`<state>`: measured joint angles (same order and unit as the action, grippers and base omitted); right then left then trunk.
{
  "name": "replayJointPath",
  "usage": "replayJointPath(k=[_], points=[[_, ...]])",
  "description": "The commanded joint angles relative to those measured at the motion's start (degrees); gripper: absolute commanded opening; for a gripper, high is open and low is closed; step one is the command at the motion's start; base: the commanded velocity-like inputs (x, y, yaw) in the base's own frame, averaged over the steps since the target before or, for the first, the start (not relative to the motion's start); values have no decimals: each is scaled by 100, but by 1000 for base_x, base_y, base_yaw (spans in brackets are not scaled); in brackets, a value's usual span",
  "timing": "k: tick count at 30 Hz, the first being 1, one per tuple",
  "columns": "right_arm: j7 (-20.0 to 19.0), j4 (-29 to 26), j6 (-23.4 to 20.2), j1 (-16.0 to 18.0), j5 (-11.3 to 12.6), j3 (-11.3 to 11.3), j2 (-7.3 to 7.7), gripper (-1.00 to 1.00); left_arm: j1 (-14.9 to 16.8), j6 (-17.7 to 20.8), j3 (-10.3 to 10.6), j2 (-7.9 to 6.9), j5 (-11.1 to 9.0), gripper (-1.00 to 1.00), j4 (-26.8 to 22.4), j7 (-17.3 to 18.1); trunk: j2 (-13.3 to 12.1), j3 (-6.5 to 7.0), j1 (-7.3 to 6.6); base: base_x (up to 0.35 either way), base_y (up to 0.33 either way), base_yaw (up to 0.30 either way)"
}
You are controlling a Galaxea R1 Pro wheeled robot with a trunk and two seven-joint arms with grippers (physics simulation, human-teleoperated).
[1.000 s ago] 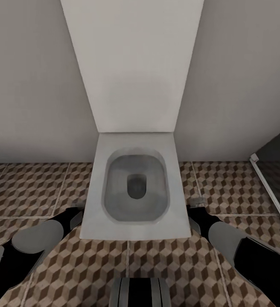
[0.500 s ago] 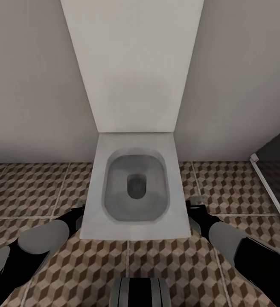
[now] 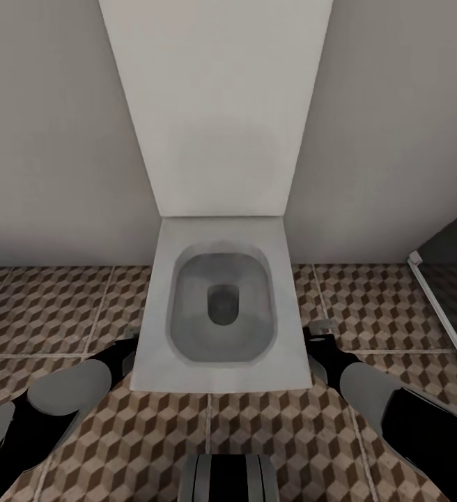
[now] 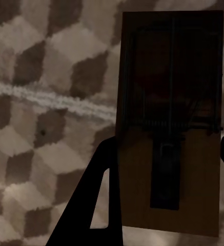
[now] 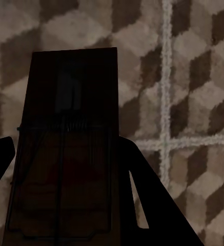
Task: Take the four mousetraps from the cabinet in the bathroom and place them on the bathroom floor. Make sure all four end up on the same floor surface, and ensure that at least two of them are either under or directly next to the same bathroom sink.
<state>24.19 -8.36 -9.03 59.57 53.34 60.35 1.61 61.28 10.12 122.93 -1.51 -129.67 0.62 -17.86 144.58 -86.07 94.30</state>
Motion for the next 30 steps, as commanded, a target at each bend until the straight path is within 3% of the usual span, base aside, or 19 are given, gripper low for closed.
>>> replayJointPath(k=[1, 30], points=[[42, -27, -39, 2, 37, 47, 10, -100, 1, 24, 46, 1, -32, -100, -1, -17, 1, -3, -1, 0, 0, 0], [42, -32, -46, 2, 43, 47, 29, -100, 6, 39, 26, -7, -41, -100, -1, -33, 8, -114, 12, 0, 0, 0]])
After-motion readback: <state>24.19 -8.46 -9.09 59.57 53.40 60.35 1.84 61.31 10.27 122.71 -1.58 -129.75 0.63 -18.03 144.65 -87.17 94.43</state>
